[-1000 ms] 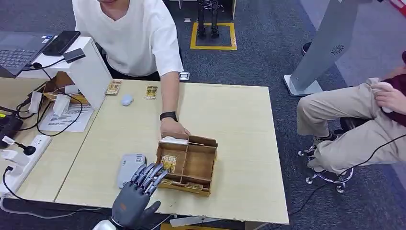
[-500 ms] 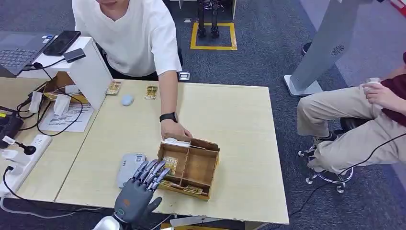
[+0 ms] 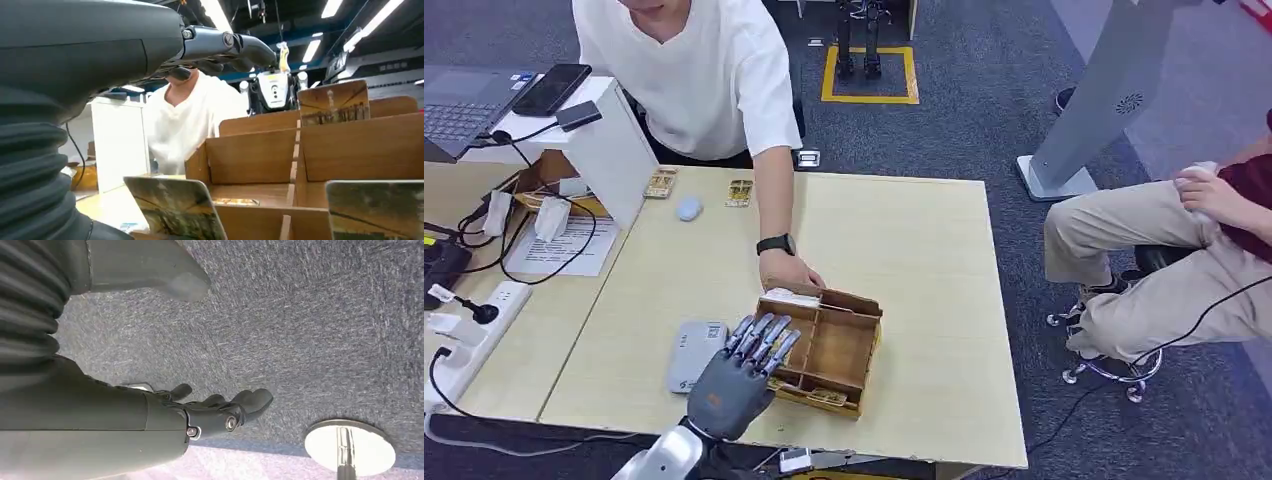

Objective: Pass the card to the sensor for recognition and then transmit it.

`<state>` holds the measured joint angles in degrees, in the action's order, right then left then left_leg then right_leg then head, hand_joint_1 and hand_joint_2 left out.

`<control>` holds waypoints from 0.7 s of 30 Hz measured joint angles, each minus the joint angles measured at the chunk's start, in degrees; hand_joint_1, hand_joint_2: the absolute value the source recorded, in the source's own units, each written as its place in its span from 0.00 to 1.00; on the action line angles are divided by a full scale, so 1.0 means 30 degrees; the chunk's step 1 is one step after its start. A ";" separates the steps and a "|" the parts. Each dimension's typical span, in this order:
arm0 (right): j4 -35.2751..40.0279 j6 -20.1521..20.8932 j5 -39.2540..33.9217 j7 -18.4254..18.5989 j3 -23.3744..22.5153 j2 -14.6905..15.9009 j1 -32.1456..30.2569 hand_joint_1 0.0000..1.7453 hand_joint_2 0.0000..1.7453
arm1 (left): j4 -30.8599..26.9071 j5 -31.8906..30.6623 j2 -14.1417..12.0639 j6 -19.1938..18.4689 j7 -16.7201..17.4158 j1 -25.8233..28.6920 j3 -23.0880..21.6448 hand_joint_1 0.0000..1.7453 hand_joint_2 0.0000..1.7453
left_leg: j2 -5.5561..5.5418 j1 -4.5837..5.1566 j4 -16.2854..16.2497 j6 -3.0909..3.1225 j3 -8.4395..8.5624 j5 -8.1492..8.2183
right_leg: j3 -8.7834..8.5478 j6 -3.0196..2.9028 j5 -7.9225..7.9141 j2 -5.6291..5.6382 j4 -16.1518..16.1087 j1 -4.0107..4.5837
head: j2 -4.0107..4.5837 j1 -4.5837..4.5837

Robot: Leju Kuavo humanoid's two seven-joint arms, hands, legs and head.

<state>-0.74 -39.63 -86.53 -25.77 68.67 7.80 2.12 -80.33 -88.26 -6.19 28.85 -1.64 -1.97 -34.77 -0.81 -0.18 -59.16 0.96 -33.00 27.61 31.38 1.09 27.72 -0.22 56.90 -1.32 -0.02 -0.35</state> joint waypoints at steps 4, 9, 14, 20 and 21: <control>0.0007 0.0000 0.0044 0.0000 0.0175 0.0000 0.0073 0.00 1.00 | 0.0619 -0.0022 0.0358 0.0065 0.0146 -0.0294 -0.0124 0.00 1.00 | 0.0000 0.0001 0.0000 0.0000 0.0000 0.0000 | 0.0000 0.0000 0.0000 0.0000 -0.0001 -0.0001 | 0.0000 0.0014; 0.0007 0.0000 0.0044 0.0007 0.0219 0.0000 0.0117 0.00 1.00 | 0.1006 -0.0022 0.0693 0.0087 0.0197 -0.0335 -0.0139 0.00 1.00 | 0.0000 0.0002 0.0000 0.0000 0.0000 0.0000 | -0.0001 0.0000 0.0000 -0.0001 -0.0002 -0.0001 | 0.0007 0.0007; 0.0007 0.0000 0.0044 0.0007 0.0227 -0.0007 0.0167 0.00 1.00 | 0.1399 -0.0022 0.0948 0.0080 0.0204 -0.0406 -0.0175 0.00 1.00 | 0.0000 0.0001 0.0000 0.0000 0.0001 0.0000 | 0.0000 0.0000 -0.0001 -0.0001 -0.0001 -0.0001 | 0.0000 0.0000; 0.0007 0.0000 0.0044 0.0007 0.0234 -0.0015 0.0170 0.00 1.00 | 0.1764 0.0239 0.1058 0.0174 0.0204 -0.0491 -0.0372 1.00 1.00 | 0.0000 0.0001 0.0000 0.0000 0.0000 0.0000 | 0.0000 0.0000 0.0000 -0.0001 -0.0001 -0.0001 | 0.0007 0.0000; 0.0007 0.0000 0.0044 0.0007 0.0234 -0.0015 0.0170 0.00 1.00 | 0.1822 0.0408 0.1102 0.0233 0.0189 -0.0499 -0.0372 1.00 1.00 | 0.0000 0.0001 0.0000 0.0000 0.0000 0.0000 | -0.0001 0.0000 0.0000 -0.0001 -0.0001 -0.0001 | 0.0000 0.0000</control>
<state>-0.72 -39.63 -86.40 -25.75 69.37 7.76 2.63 -74.86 -87.03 -2.88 29.55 -1.07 -3.46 -35.89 -0.81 -0.18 -59.16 0.96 -33.00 27.61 31.38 1.09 27.72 -0.22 56.90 -1.32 -0.02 -0.35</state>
